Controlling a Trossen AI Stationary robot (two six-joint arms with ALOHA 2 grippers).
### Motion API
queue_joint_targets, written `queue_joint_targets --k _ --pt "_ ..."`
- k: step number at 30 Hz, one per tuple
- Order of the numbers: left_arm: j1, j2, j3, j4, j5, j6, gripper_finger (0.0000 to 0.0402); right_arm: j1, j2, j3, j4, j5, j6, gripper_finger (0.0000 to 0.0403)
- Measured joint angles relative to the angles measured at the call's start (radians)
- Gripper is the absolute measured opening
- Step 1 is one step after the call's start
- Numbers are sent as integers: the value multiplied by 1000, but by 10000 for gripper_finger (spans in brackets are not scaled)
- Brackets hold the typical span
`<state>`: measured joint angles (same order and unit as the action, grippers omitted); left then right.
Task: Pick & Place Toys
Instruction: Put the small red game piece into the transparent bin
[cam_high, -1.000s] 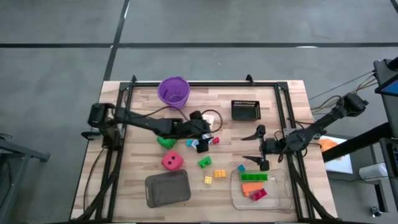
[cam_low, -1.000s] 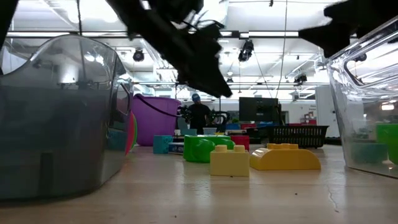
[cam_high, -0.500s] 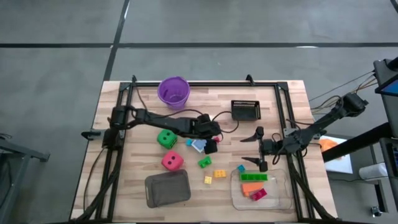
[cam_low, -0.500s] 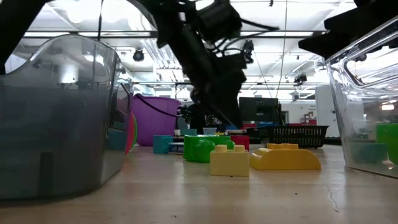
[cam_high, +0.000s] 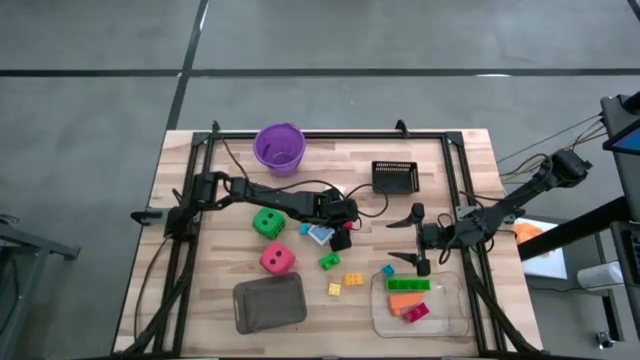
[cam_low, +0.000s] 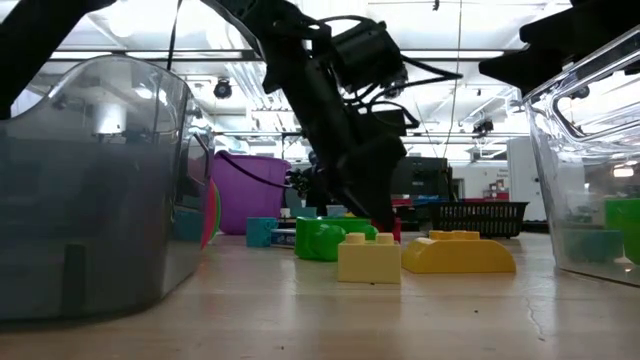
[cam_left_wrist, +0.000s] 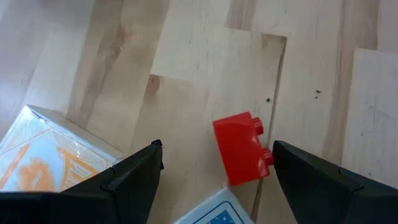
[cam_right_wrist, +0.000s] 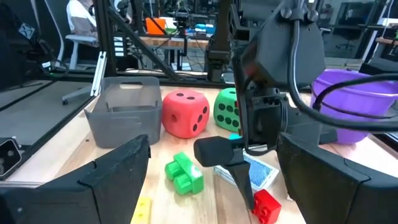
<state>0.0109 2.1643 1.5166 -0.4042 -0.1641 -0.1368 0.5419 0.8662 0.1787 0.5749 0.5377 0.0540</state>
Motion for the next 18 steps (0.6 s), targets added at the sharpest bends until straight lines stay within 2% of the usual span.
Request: queue_joint_targets --k 3,6,18 --pt "0 0 0 14 0 1 298 0 1 0 0 0 0 346" --pt "-1 0 2 12 -1 10 273 0 2 0 -1 0 0 346" --pt "-1 -3 4 27 0 35 79 0 18 0 0 4 3 346"
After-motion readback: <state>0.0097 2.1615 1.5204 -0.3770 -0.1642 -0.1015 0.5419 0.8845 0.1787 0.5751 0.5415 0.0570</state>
